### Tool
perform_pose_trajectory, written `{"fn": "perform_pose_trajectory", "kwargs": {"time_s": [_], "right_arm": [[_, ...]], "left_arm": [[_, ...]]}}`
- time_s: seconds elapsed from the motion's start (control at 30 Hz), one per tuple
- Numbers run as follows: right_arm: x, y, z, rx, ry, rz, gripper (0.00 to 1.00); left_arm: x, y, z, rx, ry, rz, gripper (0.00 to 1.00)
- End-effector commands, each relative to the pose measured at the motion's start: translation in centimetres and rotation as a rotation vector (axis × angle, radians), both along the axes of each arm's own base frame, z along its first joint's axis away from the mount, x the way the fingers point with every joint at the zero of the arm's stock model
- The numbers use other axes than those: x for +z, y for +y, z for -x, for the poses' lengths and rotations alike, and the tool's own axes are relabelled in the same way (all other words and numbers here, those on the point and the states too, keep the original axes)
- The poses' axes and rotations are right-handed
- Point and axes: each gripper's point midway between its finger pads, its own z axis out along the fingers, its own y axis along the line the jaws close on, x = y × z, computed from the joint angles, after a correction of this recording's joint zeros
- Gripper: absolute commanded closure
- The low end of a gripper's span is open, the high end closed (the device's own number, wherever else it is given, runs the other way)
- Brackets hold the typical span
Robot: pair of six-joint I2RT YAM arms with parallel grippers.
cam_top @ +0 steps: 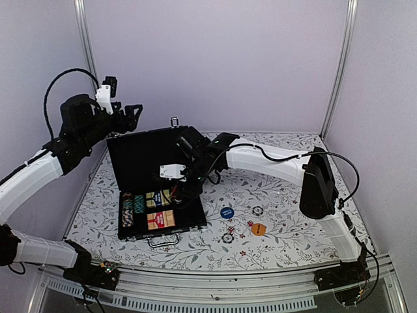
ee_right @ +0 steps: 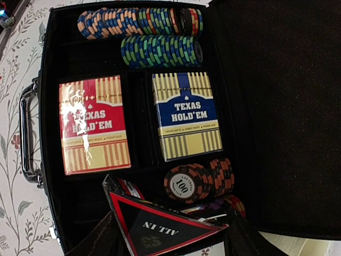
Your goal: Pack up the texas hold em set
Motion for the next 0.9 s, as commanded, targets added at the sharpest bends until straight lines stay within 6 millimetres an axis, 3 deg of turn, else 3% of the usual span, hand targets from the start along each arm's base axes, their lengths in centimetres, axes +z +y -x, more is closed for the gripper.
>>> {"fn": "perform_pose_trajectory", "kwargs": {"time_s": [0.0,0.43,0.57,0.87], "right_arm": [[0.9,3.8,0.6,0.016,-0.03,-0.112,0.44],[0.9,9.2,-1.5,-0.004,-0.141,-0.289,0.44],[0.0,9.9,-2.6,-0.019,-0.209,-0.297,0.44],[-2.8,10.2,-2.8,-0.008,-0.26,-0.252,0.43]], "left_arm": [[1.5,2.5,0.3,0.073,-0.047,0.038,0.15],[2.5,3.7,0.9,0.087,-0.076,0.061,0.15],[2.5,3.7,1.0,0.081,-0.077,0.064,0.15],[2.8,4.1,1.0,0.08,-0.081,0.077,0.15]]}}
